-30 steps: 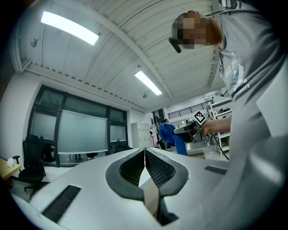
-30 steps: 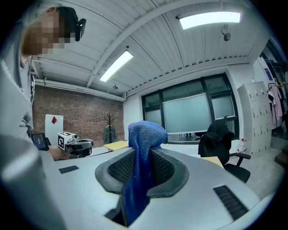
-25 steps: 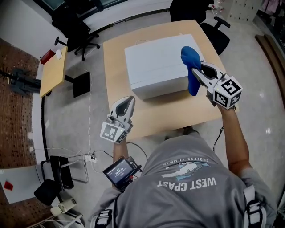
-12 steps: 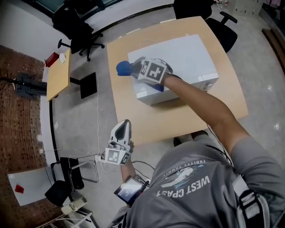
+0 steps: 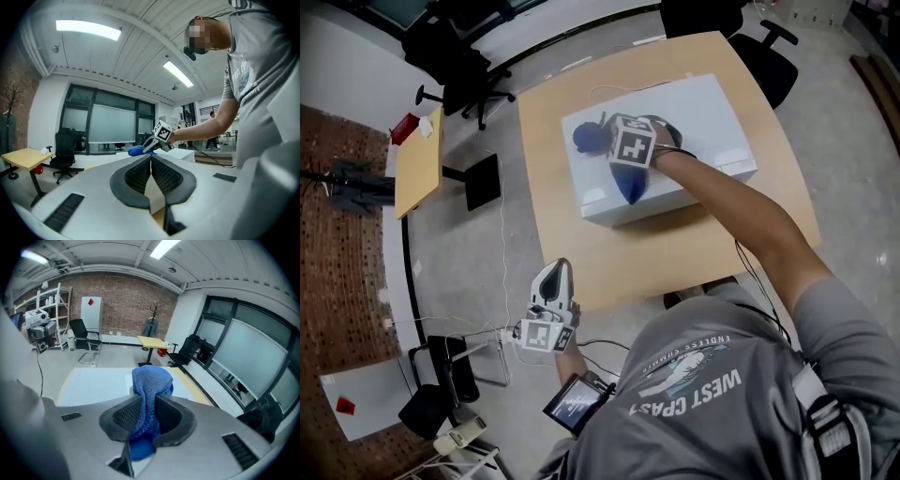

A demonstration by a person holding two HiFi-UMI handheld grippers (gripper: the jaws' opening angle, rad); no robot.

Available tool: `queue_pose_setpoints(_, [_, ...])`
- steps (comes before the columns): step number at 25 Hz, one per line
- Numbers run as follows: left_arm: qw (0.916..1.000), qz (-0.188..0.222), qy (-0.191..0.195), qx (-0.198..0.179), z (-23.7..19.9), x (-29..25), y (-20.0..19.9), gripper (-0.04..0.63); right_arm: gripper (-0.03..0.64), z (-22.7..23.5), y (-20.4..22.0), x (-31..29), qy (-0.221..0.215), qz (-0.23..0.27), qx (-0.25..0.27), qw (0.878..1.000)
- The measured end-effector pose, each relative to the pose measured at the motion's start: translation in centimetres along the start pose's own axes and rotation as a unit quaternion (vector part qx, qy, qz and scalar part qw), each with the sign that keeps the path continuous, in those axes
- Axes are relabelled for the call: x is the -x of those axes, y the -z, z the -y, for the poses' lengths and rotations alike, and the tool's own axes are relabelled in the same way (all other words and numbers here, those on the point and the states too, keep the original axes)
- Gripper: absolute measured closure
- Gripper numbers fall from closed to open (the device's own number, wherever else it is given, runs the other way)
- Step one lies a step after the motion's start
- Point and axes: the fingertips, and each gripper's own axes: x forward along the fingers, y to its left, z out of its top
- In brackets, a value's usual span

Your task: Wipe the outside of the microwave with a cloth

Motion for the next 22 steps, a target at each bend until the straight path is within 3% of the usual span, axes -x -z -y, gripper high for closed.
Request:
queue_pose_setpoints(6, [0.9993, 0.002, 0.036, -0.007, 0.9, -4.4, -0.7, 0.572, 0.532, 8.3, 14.1, 10.1, 0.103, -0.016, -0.111, 0.988])
queue_pose_setpoints(10, [0.9986, 0.002, 0.052, -0.012, 1.9, -7.3, -1.5, 0.572, 0.532, 12.4, 23.1, 17.6, 0.17, 0.02, -0.228, 0.959])
queue_pose_setpoints(14, [0.998, 0.001, 0.061, -0.016, 2.9, -9.7, -2.3, 0.572, 0.532, 13.6, 26.1, 20.6, 0.16, 0.103, -0.344, 0.92])
queue_pose_setpoints(18, [0.9976, 0.001, 0.066, -0.023, 3.8, -11.5, -3.2, 0.572, 0.532, 13.9, 27.0, 21.2, 0.147, 0.153, -0.393, 0.894])
queue_pose_setpoints(22, [0.9976, -0.001, 0.063, -0.028, 3.9, -12.3, -3.4, 0.572, 0.532, 14.1, 27.4, 21.3, 0.138, 0.185, -0.421, 0.877])
